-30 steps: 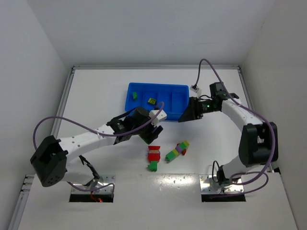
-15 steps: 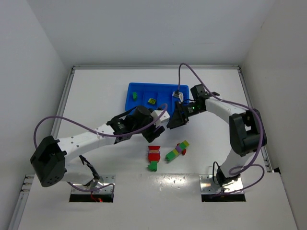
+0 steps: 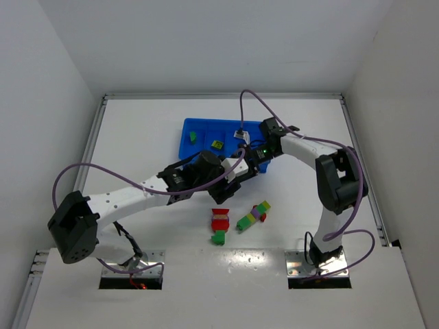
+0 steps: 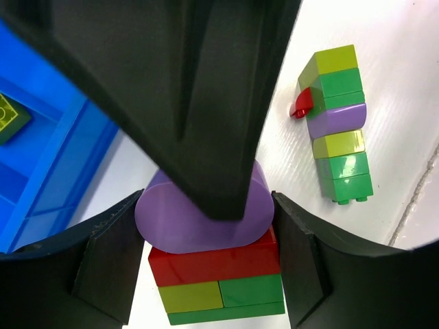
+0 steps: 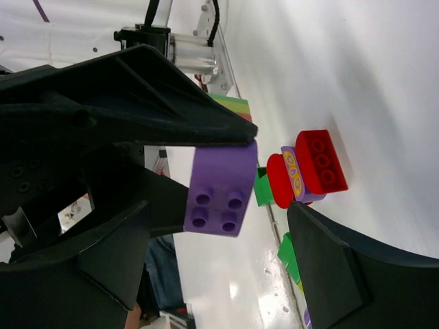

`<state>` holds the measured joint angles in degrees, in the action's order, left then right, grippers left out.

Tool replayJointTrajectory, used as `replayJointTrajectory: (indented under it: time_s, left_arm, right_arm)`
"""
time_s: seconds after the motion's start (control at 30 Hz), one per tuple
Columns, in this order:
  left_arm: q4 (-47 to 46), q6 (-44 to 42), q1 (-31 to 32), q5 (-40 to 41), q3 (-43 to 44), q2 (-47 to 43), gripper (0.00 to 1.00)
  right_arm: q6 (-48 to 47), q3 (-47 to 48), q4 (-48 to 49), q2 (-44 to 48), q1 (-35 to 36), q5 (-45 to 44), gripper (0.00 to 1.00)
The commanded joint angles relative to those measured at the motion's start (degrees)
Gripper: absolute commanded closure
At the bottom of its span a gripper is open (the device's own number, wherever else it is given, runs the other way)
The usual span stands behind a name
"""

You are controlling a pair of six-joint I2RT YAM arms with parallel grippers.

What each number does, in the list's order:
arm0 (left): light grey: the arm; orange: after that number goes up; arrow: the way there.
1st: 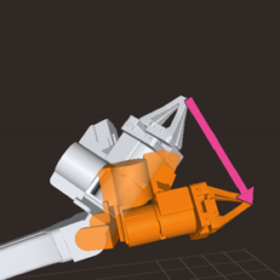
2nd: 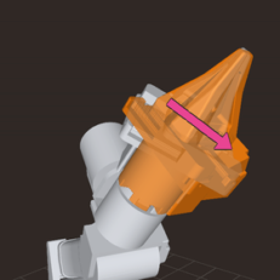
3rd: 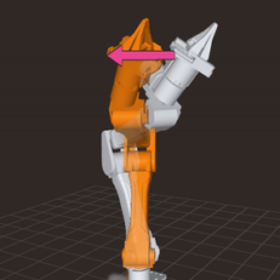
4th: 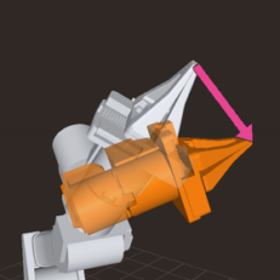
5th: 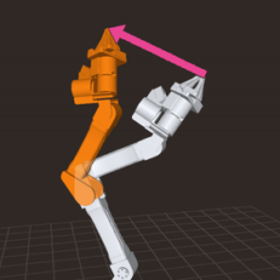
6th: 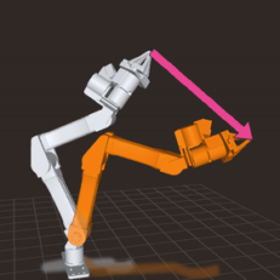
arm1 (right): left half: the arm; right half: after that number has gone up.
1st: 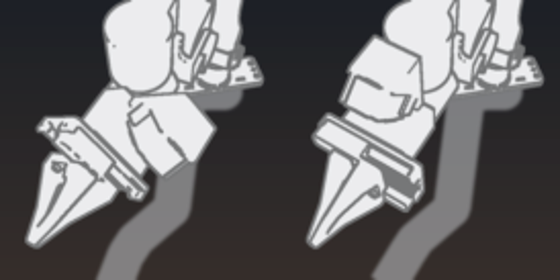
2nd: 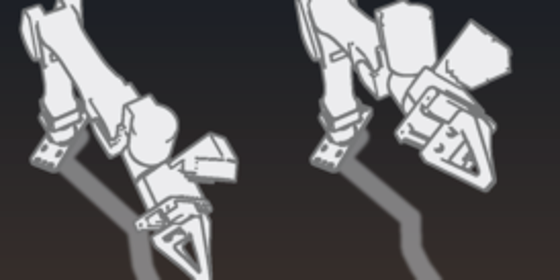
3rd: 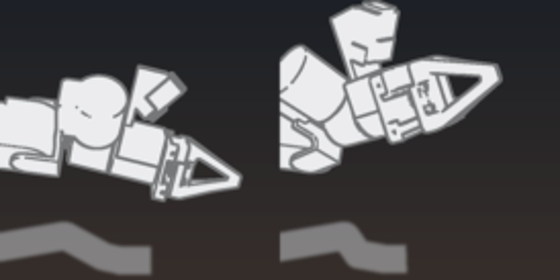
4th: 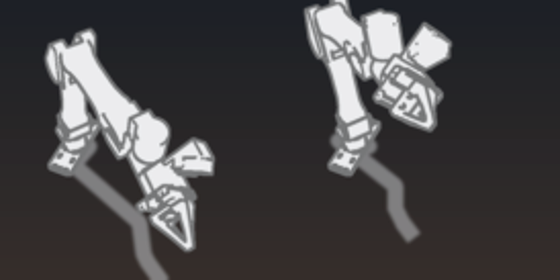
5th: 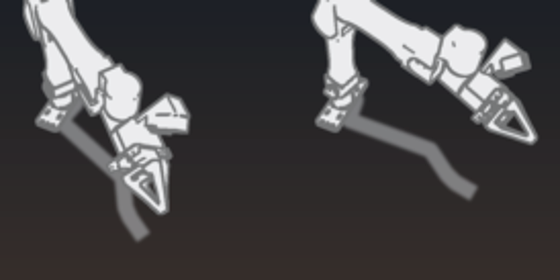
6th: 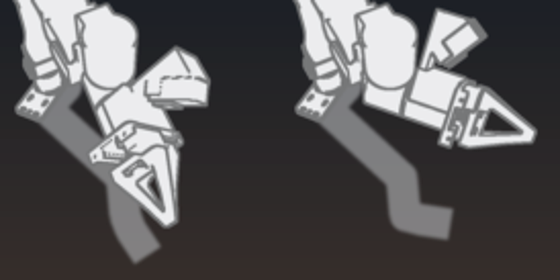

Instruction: Sort the legos into containers by color

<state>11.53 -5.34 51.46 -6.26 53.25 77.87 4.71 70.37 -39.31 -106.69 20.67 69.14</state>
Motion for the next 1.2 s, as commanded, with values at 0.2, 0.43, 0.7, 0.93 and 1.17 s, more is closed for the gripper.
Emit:
replayJointTrajectory:
  time_s: [0.2,0.43,0.7,0.93,1.17]
  left_arm:
    - [-2.4,0.1,1.3,0.4,2.5,0.8,1.00]
    - [-2.9,0.1,1.3,4.5,2.5,0.8,0.98]
    - [1.7,-1.4,-2.3,-9.5,2.1,0.2,0.24]
    - [2.9,-1.4,-6.0,-25.6,2.6,-2.5,0.21]
    - [4.2,1.5,-11.1,-22.2,3.7,-6.7,0.17]
  right_arm:
    - [-1.5,1.2,-0.3,1.0,3.3,0.5,0.66]
    - [-4.0,1.2,-2.2,1.0,3.3,1.6,1.00]
    - [-5.2,0.7,-2.2,6.7,-1.1,0.8,1.00]
    - [-5.2,-2.9,-0.9,10.9,-7.6,0.2,1.00]
    - [-5.2,-3.9,-0.9,12.0,-11.4,-0.3,1.00]
